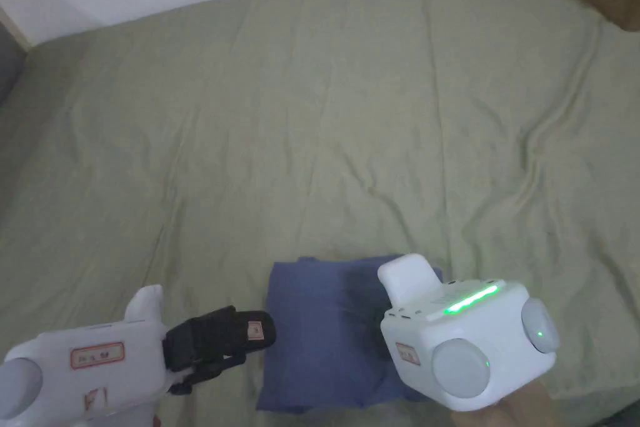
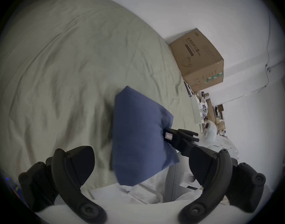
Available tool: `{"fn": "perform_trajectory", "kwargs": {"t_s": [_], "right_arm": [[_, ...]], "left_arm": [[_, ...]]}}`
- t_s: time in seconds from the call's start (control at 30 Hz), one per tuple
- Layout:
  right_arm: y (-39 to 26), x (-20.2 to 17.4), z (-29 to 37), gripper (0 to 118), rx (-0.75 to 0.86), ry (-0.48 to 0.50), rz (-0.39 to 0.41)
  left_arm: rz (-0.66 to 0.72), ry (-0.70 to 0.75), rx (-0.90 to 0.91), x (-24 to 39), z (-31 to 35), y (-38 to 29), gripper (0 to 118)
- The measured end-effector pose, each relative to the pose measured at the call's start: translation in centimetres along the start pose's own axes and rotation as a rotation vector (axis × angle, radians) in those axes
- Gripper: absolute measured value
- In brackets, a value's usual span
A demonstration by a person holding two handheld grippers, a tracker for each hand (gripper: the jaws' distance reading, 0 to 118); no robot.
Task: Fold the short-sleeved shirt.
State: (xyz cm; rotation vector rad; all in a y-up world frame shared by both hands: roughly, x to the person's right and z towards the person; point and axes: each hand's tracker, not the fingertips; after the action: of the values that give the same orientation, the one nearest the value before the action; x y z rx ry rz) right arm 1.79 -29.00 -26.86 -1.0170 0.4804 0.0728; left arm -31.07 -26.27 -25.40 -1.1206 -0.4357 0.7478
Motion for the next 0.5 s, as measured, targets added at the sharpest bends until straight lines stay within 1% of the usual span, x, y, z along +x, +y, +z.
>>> {"fn": "perform_trajectory", "kwargs": {"t_s": [0.03, 0.13, 0.2, 0.27, 0.4, 0.43, 0.47, 0.5], "right_arm": [[-0.1, 0.0, -0.5, 0, 0.010, 0.010, -0.011], [-0.4, 0.8, 0.2, 0, 0.024, 0.032, -0.036], [-0.3, 1.1, 0.1, 0, 0.016, 0.042, -0.046], [-0.2, 1.2, 0.1, 0, 0.009, 0.047, -0.070], [0.0, 1.0, 0.0, 0, 0.001, 0.040, -0.081], [0.0, 1.0, 0.0, 0, -0.001, 0.038, -0.079], [0.1, 1.0, 0.0, 0, -0.002, 0.035, -0.076], [0.2, 0.9, 0.1, 0, -0.003, 0.029, -0.076]], "left_arm": [[0.007, -0.007, -0.013, -0.6, -0.5, 0.4, 116], [0.059, -0.118, -0.077, -1.6, -3.7, 1.8, 116], [0.092, -0.157, -0.128, -2.4, -6.1, 3.1, 116], [0.114, -0.154, -0.177, -3.2, -8.4, 4.2, 116], [0.072, -0.252, -0.219, -1.6, -10.3, 5.2, 115], [0.077, -0.269, -0.239, -1.4, -10.7, 5.2, 111], [0.074, -0.268, -0.247, -1.2, -11.2, 5.2, 94], [0.050, -0.193, -0.254, -0.9, -11.0, 4.8, 67]]}}
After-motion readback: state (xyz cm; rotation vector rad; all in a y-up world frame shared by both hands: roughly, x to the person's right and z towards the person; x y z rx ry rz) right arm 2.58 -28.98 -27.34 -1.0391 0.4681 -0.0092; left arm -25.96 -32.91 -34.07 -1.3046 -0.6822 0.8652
